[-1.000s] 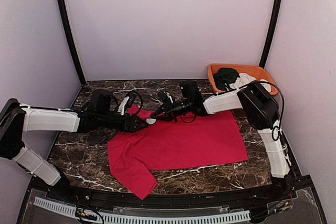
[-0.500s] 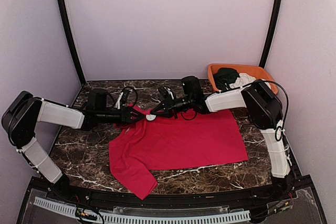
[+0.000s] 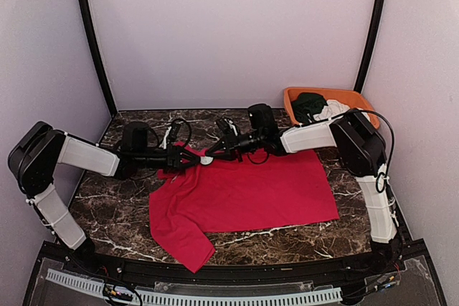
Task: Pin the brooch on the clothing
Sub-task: Pass from the right arm to the left
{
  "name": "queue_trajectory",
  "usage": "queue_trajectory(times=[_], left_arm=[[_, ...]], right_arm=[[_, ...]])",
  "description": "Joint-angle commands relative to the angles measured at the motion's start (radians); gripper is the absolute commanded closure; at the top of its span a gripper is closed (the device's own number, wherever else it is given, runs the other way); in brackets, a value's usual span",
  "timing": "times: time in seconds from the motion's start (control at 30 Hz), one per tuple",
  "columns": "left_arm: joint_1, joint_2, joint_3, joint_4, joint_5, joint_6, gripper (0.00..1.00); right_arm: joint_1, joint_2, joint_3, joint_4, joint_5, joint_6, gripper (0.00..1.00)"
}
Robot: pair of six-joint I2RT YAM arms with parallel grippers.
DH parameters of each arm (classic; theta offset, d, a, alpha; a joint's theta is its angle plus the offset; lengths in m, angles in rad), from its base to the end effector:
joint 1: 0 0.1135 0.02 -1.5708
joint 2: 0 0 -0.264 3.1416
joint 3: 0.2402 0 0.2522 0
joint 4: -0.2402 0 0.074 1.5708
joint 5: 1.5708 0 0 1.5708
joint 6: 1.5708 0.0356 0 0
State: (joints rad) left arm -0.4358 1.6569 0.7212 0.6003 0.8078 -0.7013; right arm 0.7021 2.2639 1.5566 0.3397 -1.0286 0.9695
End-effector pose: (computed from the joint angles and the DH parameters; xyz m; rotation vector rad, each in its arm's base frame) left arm 0.2878 -0.1624 0.1825 0.3395 2.0769 -1.4955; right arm 0.3621 0.3462 0.1698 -0.5558 2.3082 1.9659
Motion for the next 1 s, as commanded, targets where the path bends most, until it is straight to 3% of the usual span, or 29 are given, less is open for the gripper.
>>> queue_trajectory(times=[0.0,0.27,0.97], left_arm=[[-0.001,0.014,0.02,0.035,0.03,-0.014,0.7],[-0.001,0.035,0.034,0.044,0.038,-0.024,0.79],[-0.001,0.089,0.021,0.2,0.064,-0.135,0.79]], right_arm=[[0.0,-0.028,0.014,0.021,-0.019,-0.004,1.0],[0.005,-0.032,0.017,0.027,-0.026,0.0,1.0],[0.02,-0.023,0.008,0.097,-0.044,0.034,1.0]])
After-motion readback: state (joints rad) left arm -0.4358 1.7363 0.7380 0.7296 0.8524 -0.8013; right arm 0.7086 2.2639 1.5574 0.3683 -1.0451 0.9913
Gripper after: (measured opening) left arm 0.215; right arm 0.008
